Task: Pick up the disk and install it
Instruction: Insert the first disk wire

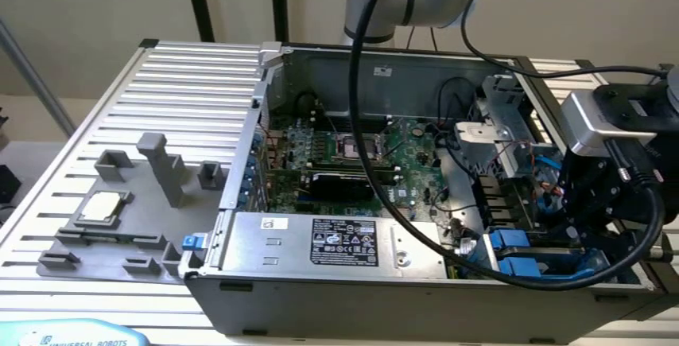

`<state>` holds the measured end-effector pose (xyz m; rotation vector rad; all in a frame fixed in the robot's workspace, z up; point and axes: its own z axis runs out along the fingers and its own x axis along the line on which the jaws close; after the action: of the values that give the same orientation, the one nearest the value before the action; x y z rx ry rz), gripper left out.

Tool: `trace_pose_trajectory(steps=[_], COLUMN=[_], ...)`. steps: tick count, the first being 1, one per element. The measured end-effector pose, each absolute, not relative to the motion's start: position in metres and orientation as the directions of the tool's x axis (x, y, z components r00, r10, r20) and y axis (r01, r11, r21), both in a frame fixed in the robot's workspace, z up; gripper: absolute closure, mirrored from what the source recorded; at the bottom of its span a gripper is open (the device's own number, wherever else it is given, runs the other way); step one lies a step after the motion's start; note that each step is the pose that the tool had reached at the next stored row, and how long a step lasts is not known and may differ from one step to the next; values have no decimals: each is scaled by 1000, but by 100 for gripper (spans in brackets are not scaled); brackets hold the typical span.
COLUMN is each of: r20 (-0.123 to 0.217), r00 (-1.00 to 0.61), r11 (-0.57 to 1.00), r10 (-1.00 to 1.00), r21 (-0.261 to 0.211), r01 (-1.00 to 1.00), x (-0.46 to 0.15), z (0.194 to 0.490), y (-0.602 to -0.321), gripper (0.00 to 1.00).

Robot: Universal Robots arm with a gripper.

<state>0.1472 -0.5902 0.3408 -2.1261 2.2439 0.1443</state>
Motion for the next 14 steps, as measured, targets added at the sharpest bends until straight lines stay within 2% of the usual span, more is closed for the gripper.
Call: trace_pose_trajectory(steps=[14], r20=[-71], r00=[-66], r11=[63], r10=[-995], r21=[41], r01=[-997], x=[148], z=[344], y=[-583], gripper=[84])
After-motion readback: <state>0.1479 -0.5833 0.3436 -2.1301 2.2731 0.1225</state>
